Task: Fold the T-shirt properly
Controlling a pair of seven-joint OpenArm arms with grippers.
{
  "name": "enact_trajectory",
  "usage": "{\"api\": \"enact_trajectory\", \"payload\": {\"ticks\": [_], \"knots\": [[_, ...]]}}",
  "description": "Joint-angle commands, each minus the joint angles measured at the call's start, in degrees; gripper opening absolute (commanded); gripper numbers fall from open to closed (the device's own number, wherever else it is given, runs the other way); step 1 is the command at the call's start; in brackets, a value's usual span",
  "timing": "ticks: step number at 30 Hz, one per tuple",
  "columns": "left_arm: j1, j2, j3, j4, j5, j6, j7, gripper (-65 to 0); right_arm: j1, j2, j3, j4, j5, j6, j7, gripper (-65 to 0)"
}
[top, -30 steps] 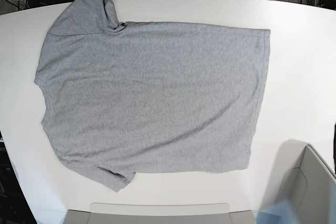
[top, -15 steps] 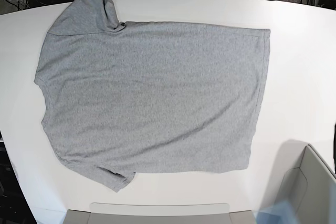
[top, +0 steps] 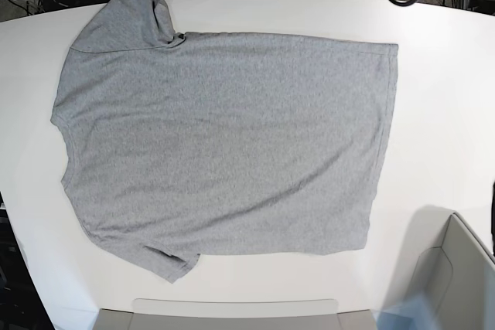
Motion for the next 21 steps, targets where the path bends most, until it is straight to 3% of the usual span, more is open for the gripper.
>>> {"api": "enact_trajectory", "payload": {"ticks": [1, 3, 10, 17, 21], "knots": [[1.7, 0.0, 0.2, 0.0, 0.0, 0.2, -7.5, -64.9, -2.5, -0.2, 0.1, -0.2, -0.3, 0.2, 4.6, -64.7], [4.0, 0.1, 0.3, 0.6, 0.0, 0.1, -13.8, -64.9, -5.0, 0.5, 0.1, -0.2, -0.3, 0.2, 12.1, -64.7], [10.6, 0.2, 0.3, 11.5, 0.0, 0.1, -12.8, -64.9, -11.2, 1.4, 0.1, 8.1, -0.2, 0.2, 12.7, -64.7], [27.7, 0.2, 0.3, 43.3, 0.0, 0.1, -12.7, -64.3, -28.6, 1.4, 0.1, 40.6, 1.0, 0.2, 12.5, -64.7], [34.9, 0.2, 0.3, 58.1, 0.0, 0.1, -12.6, -56.9, -37.7, 2.5, 0.1, 60.2, 7.6, 0.3, 10.7, -64.6]]}}
